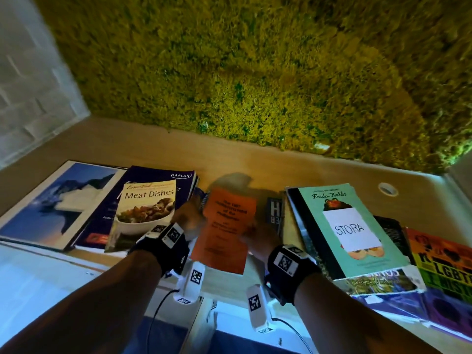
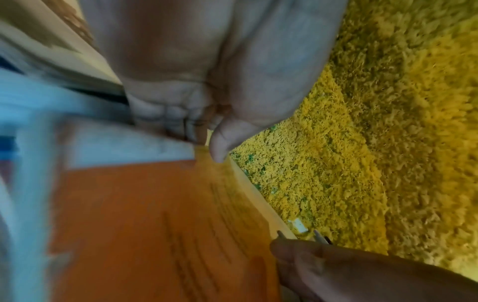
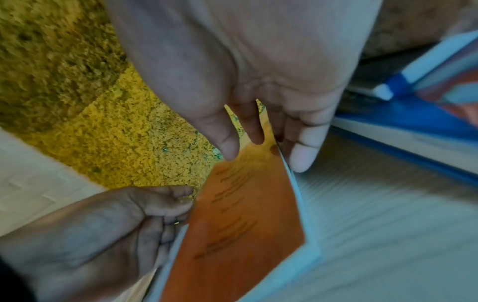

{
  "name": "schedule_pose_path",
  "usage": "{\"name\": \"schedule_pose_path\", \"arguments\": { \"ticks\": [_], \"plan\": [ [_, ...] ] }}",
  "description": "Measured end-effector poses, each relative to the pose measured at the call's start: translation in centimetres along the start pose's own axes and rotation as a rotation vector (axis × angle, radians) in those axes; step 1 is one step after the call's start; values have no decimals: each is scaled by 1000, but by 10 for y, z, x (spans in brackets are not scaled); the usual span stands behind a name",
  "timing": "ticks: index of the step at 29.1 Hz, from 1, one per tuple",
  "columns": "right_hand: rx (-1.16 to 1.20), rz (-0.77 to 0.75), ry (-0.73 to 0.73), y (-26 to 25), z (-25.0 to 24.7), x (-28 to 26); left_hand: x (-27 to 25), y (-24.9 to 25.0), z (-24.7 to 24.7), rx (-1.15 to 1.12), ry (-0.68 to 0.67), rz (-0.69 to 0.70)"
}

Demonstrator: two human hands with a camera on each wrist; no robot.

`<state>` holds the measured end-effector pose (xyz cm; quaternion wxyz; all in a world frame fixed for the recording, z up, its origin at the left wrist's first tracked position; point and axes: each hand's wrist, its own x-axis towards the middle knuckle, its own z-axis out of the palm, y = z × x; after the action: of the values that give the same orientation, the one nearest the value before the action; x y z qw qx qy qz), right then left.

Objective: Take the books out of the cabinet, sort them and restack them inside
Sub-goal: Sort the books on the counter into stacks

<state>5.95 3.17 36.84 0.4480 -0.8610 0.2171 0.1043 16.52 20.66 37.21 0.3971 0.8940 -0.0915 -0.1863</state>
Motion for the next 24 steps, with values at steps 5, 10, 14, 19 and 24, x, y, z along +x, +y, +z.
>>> {"name": "schedule_pose_path", "arguments": {
  "ticks": [5, 10, 14, 19, 24],
  "plan": [
    [209, 41, -16, 21, 4, 13, 4, -13, 11, -94, 62, -49],
    [393, -89, 83, 11, -4, 1, 3, -18, 11, -522, 61, -69],
    [764, -46, 133, -8, -28, -18, 8, -23, 19, -874, -21, -14],
    [853, 54, 16, -11, -44, -10, -18, 25, 19, -944, 55, -11],
    [890, 19, -69, -28, -25, 3, -27, 13, -29, -457, 254, -16]
  ]
}}
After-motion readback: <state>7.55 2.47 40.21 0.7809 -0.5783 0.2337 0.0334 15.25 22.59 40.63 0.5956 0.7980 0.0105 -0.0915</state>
